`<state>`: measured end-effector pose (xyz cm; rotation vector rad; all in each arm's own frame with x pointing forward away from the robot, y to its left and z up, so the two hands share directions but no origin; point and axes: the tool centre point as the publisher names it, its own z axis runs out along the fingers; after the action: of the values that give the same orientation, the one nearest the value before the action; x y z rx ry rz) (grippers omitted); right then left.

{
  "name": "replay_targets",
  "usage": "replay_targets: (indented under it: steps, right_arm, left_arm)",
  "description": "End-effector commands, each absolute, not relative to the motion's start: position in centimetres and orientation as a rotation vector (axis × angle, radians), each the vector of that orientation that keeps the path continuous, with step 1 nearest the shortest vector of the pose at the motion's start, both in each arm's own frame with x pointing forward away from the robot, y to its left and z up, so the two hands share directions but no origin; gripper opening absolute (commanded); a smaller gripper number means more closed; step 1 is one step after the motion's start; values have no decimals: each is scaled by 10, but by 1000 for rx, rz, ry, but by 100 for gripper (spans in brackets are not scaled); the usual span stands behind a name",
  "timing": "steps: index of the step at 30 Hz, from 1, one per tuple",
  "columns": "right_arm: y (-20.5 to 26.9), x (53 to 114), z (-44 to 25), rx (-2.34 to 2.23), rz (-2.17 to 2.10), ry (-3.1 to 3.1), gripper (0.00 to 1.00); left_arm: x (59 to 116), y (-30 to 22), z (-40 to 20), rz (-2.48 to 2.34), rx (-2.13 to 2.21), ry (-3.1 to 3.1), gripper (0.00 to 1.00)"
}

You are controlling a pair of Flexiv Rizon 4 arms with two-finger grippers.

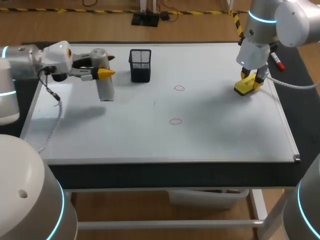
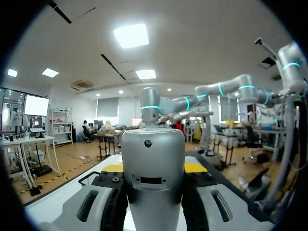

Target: Pick up the inspection probe, press it on each red-marked spot on the whiteboard one by one, put down the probe, pick up the eraser, and wipe off all the red marks.

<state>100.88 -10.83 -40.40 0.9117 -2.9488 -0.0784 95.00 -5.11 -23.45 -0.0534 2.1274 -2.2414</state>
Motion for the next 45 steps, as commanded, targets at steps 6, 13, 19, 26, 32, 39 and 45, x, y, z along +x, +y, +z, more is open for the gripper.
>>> replay_targets:
  steps: [6,13,19,26,32,39,45]
  right_arm:
    - [-109,1010,-403,913,-74,-2945,0]
    - [-109,1010,-403,913,-74,-2945,0]
    - [-109,1010,-403,913,-74,-2945,0]
    - [-109,1010,-403,913,-74,-2945,0]
    - [-109,1010,-403,913,-74,-2945,0]
    - [-109,1010,-403,913,-74,-2945,0]
    - [-109,1010,-403,913,-74,-2945,0]
  left_arm:
    - [961,-109,-244,-2303,25,2143,0]
    - [975,-146,-248,-2345,30,2120,0]
    - [989,-177,-249,-2349,41,2116,0]
    - [1002,-216,-250,-2337,32,2101,0]
    - [1010,-244,-249,-2309,33,2092,0]
    - [1017,-263,-252,-2292,16,2086,0]
    - [1019,-270,-254,-2281,-5,2086,0]
